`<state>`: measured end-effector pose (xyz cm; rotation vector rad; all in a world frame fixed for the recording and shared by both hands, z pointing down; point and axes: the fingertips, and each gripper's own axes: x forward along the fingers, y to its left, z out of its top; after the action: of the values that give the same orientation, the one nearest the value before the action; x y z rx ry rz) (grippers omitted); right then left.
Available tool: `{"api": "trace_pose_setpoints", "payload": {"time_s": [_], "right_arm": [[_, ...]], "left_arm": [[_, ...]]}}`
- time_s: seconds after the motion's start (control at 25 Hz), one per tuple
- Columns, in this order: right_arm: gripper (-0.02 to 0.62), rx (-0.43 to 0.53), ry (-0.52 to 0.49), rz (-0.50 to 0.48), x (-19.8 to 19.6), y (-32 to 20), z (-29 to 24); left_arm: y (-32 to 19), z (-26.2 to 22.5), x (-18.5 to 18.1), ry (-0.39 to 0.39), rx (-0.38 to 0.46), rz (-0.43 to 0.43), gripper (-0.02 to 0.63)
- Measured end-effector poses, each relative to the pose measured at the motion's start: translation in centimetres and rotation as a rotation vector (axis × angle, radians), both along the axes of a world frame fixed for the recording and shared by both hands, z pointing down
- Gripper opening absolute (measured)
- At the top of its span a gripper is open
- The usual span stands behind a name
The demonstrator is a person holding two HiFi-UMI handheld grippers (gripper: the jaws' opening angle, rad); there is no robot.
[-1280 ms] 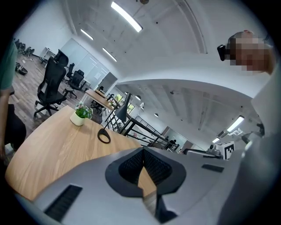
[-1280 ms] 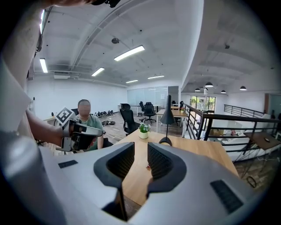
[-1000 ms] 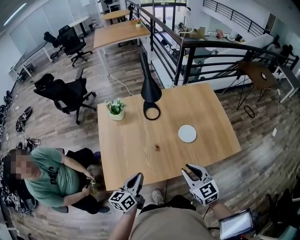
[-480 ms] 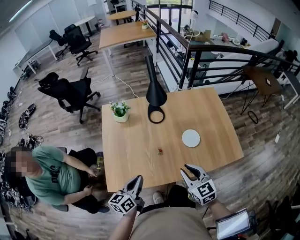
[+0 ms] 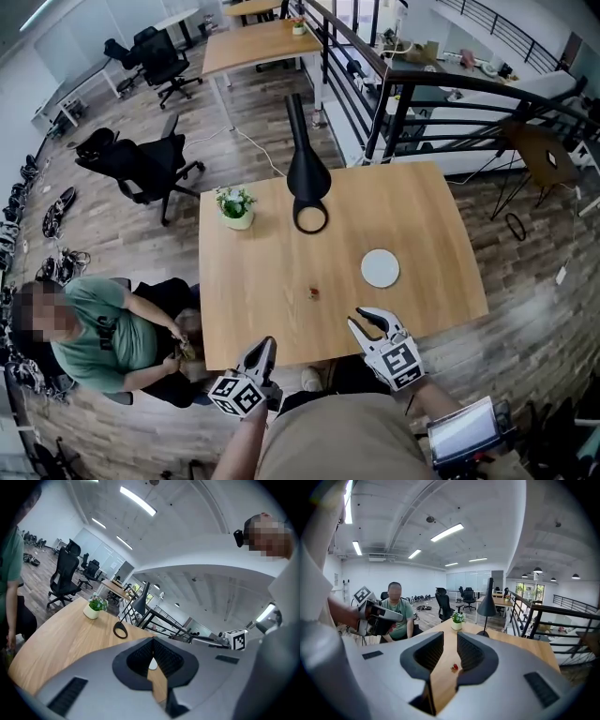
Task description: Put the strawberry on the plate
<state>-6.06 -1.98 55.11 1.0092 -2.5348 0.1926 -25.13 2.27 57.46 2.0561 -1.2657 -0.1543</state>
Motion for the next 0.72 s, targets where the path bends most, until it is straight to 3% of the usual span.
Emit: {"api": "trace_pose_setpoints", "payload": {"time_s": [0.72], "right_arm": [[0.081, -0.042, 0.07, -0.23, 2.1, -7.9, 2.1]], "left_arm": [[-3.8, -1.7, 5.2, -0.078, -0.025, -0.166, 0.003]]}}
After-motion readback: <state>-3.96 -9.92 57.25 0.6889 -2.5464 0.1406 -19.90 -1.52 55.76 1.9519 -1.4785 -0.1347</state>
